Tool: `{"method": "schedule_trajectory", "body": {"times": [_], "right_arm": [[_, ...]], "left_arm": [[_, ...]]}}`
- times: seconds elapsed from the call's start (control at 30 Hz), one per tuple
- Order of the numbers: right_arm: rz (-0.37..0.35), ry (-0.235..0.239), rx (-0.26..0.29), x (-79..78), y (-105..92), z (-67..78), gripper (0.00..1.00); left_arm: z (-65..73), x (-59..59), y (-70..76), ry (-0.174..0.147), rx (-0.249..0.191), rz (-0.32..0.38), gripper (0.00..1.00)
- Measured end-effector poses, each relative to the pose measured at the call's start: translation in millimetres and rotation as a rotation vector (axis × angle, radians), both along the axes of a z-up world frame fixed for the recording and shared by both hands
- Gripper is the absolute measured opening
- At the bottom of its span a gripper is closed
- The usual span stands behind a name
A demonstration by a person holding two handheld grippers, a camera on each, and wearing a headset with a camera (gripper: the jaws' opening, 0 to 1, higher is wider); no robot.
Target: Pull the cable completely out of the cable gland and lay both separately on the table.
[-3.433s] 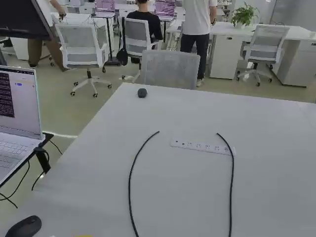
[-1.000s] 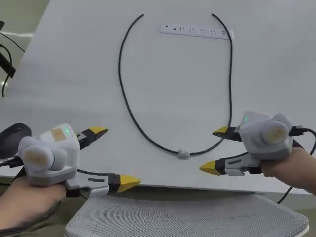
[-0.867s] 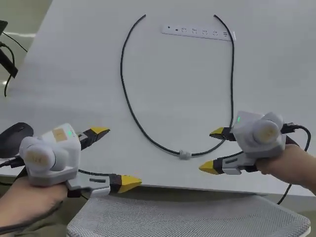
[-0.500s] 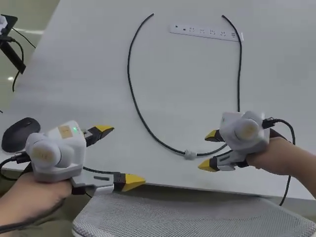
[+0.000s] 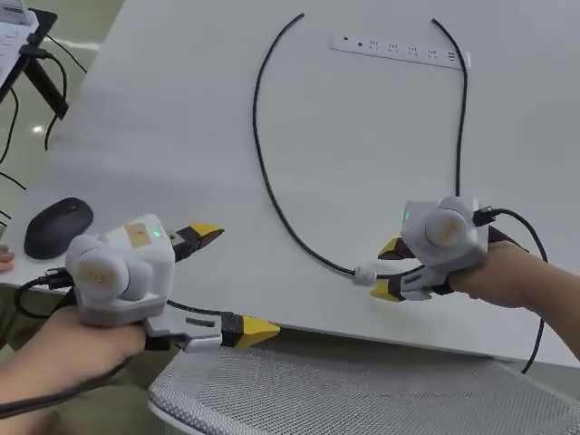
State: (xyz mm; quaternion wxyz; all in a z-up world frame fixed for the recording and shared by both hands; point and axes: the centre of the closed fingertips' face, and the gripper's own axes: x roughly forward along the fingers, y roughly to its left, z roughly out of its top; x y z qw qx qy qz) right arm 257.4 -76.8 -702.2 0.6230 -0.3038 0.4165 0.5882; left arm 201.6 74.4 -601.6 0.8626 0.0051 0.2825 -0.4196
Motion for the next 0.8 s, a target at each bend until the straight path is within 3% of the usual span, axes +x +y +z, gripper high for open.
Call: {"method": "schedule_trajectory", "body": {"times": [0.53,0.8], "right_arm": [[0.023,0.022,-0.009,-0.4,5.3,-9.1,0.21],[0.035,0.033,-0.012,-2.1,9.5,-9.5,0.09]], "left_arm": [[-4.1,-6.6,2.2,0.019,-0.001,0.008,0.92],[-6.0,-7.9,2.5,0.027,-0.007,0.009,0.91]]}}
